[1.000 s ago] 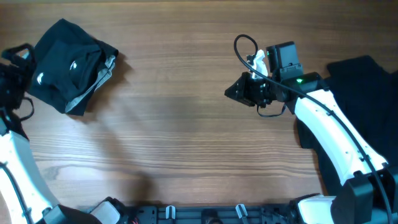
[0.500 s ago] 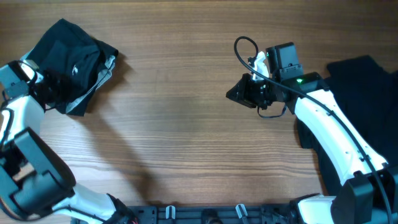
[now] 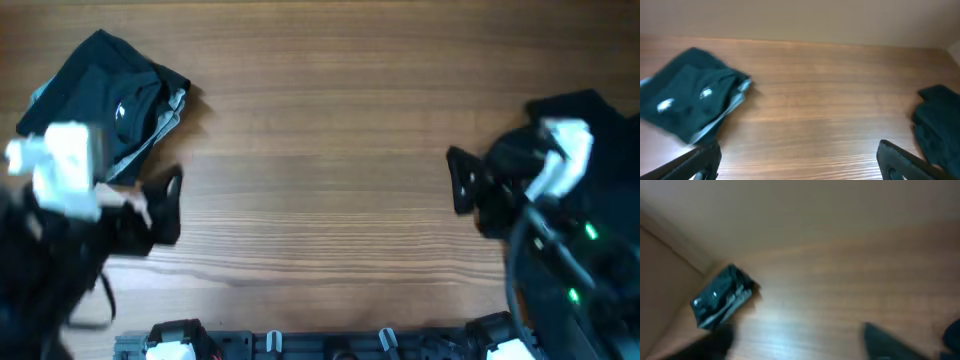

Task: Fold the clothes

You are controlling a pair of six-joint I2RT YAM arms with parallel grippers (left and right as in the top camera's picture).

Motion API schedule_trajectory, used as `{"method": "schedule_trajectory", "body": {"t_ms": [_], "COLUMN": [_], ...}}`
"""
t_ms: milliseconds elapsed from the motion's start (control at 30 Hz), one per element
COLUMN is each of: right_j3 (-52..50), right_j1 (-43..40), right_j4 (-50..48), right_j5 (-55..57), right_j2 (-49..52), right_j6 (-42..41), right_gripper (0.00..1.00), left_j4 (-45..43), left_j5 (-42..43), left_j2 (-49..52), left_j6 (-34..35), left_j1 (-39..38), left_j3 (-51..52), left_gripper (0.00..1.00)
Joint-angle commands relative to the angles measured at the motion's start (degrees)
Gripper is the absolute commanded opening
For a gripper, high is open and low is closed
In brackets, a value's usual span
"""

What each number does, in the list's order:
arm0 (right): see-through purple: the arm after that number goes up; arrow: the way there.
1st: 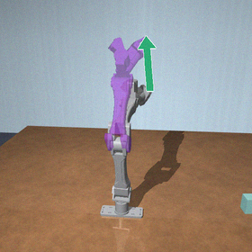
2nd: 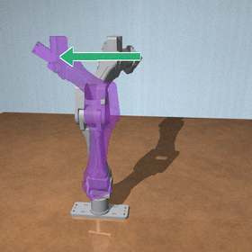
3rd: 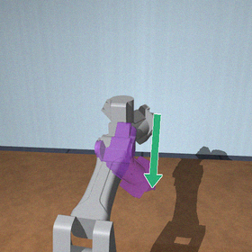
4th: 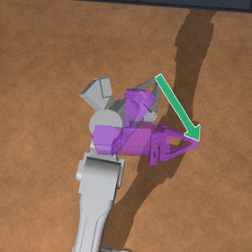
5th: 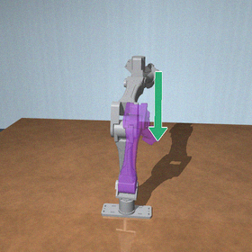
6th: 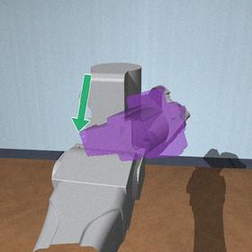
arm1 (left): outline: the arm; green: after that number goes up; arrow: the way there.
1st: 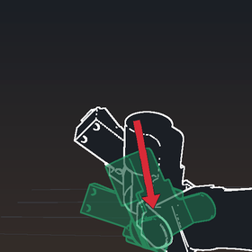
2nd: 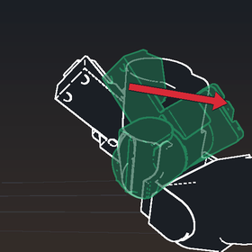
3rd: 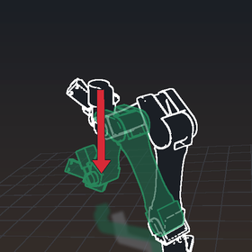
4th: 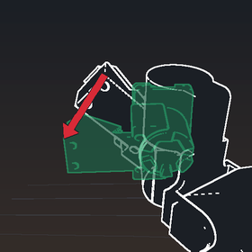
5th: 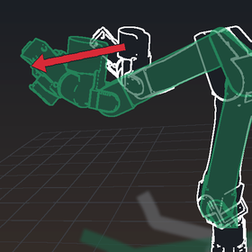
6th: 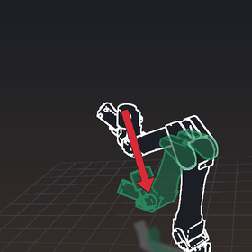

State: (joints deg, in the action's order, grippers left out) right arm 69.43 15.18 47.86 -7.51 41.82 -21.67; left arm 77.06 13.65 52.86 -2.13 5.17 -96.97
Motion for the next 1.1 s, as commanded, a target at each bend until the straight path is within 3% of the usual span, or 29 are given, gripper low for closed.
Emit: {"method": "schedule_trajectory", "body": {"t_ms": [0,267,333,467,500,633,733,867,1067], "right_j3": [0.3,0.3,0.3,0.3,0.3,-1.2,-7.0,-25.2,-44.1], "right_j1": [0.2,0.2,0.2,0.2,0.2,0.2,0.2,-2.0,-8.6], "right_j4": [1.0,5.5,6.7,11.2,10.2,3.3,-4.7,-21.6,-27.1], "right_j5": [3.0,3.0,3.0,7.1,9.0,7.3,7.3,7.5,7.5], "right_j2": [-4.5,-5.3,-5.3,-5.3,-5.3,-5.5,-8.3,-20.9,-40.9], "right_j6": [1.9,1.7,-4.0,-3.8,-2.4,16.3,22.9,24.4,21.3], "right_gripper": [1.00,1.00,1.00,1.00,1.00,1.00,1.00,1.00,1.00], "left_j4": [2.3,3.8,3.8,3.8,3.8,3.8,3.8,3.8,3.8], "left_j5": [-9.0,-8.0,-8.0,-8.0,-8.0,-8.0,-8.0,-8.0,-8.0], "left_j2": [-4.4,-5.3,-5.3,-5.3,-5.3,-5.3,-5.3,-5.3,-5.3], "left_j6": [2.6,2.6,2.6,2.6,2.6,2.6,2.6,2.6,2.6], "left_j1": [-0.6,-0.6,-0.6,-0.6,-0.6,-0.6,-0.6,-0.6,-0.6], "left_j3": [-0.3,-0.3,-0.3,-0.3,-0.3,-0.3,-0.3,-0.3,-0.3], "left_gripper": [1.00,1.00,1.00,1.00,1.00,1.00,1.00,1.00,1.00]}}
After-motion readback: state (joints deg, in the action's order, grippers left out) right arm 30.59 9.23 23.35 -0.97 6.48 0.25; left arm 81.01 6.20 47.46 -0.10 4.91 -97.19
